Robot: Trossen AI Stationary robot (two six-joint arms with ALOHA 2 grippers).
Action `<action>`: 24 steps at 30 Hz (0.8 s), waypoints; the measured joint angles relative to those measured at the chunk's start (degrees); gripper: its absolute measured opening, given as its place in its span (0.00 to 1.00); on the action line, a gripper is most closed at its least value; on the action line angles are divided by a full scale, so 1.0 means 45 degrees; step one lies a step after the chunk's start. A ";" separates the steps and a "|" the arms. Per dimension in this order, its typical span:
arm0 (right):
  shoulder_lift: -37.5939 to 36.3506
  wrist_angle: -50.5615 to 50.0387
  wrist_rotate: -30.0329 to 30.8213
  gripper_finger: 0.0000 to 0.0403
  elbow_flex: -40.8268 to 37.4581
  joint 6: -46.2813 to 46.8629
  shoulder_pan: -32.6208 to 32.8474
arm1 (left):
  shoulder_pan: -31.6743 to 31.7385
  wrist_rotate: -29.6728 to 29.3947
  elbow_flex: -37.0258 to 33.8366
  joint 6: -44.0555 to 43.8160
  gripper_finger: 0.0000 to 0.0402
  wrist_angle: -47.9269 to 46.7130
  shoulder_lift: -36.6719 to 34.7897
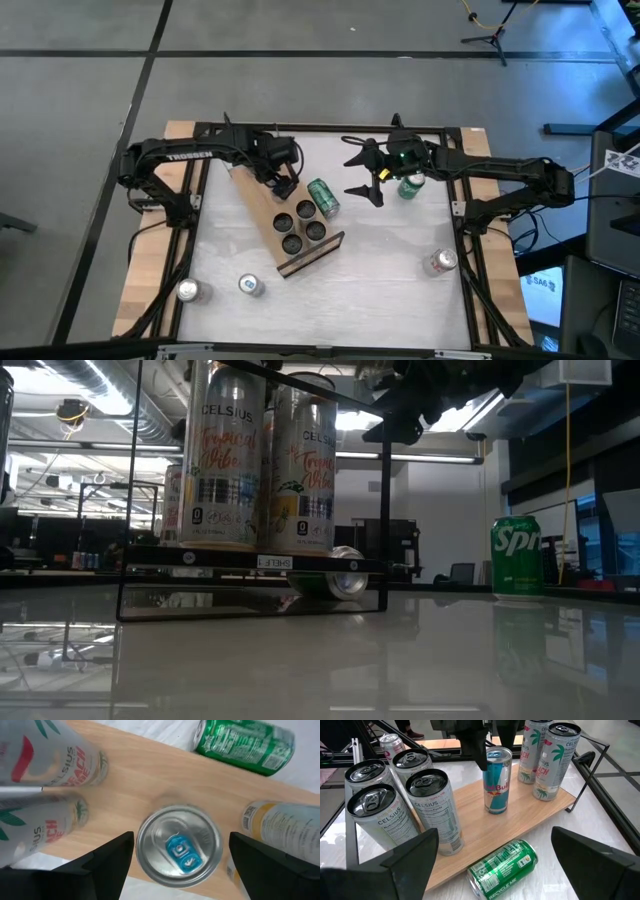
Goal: Place canned beverage on shelf
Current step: Put the white blue soda can on the shelf
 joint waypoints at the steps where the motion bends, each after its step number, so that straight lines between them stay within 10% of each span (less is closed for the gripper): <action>1: 0.0000 0.0004 0.0000 0.94 0.0000 0.0000 0.0000 | -0.0005 0.0003 -0.0045 0.0002 0.79 -0.0015 0.0000; 24: 0.0000 0.0000 0.0000 0.94 0.0005 0.0004 0.0000 | 0.0229 -0.0174 -0.0083 0.1567 0.53 -0.0010 -0.0005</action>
